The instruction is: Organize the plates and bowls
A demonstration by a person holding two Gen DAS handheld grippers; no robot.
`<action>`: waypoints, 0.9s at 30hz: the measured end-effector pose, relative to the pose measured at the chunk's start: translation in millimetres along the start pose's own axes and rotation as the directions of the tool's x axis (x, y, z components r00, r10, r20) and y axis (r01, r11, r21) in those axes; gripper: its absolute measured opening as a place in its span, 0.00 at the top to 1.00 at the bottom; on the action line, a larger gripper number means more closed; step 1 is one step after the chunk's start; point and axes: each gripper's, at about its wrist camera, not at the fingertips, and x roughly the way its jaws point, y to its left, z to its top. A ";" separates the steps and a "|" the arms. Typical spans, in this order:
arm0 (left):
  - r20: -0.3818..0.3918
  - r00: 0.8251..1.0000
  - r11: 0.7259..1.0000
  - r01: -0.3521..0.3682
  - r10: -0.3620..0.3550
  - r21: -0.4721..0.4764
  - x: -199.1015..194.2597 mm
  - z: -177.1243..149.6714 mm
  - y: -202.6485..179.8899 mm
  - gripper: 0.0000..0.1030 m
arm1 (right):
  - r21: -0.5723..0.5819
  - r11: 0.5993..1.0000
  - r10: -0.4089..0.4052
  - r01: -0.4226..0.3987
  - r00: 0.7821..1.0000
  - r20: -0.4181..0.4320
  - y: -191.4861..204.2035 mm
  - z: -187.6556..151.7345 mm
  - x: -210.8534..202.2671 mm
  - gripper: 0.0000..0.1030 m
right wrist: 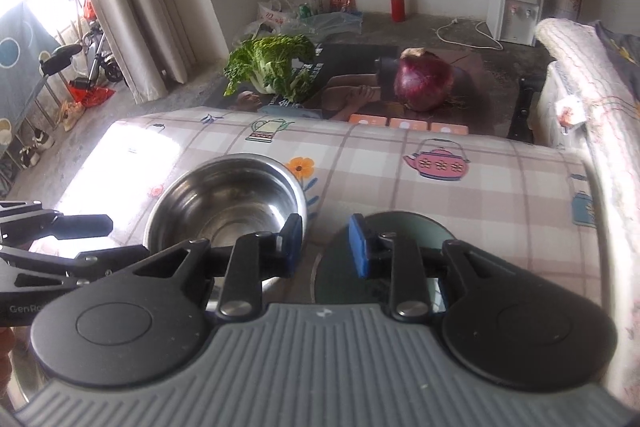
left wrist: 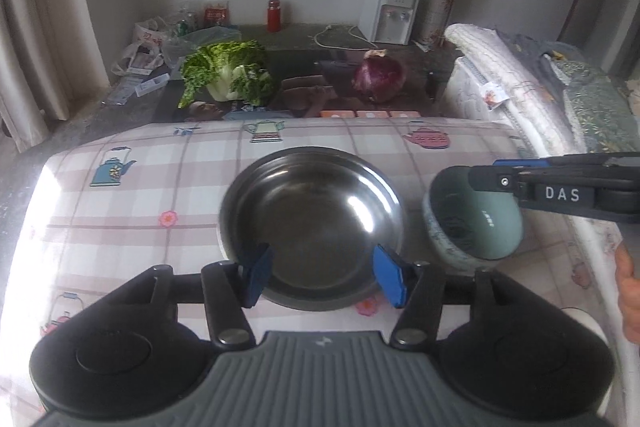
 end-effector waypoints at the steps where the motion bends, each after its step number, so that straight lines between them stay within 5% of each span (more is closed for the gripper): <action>1: 0.004 1.000 1.000 0.023 -0.023 -0.005 -1.1 -1.7 -9.1 0.41 | 0.004 1.000 -0.008 0.008 1.000 0.003 -5.5 -3.2 -6.6 0.73; 11: -0.003 0.990 0.987 0.140 -0.141 -0.076 34.5 -1.8 -68.4 0.44 | 0.134 0.990 -0.041 0.045 0.999 -0.031 -80.6 -35.3 -26.3 0.69; 27: -0.098 0.994 0.998 0.038 -0.043 -0.049 82.2 3.2 -96.3 0.75 | 0.216 0.976 0.026 -0.006 0.996 -0.088 -107.9 -38.7 44.2 0.73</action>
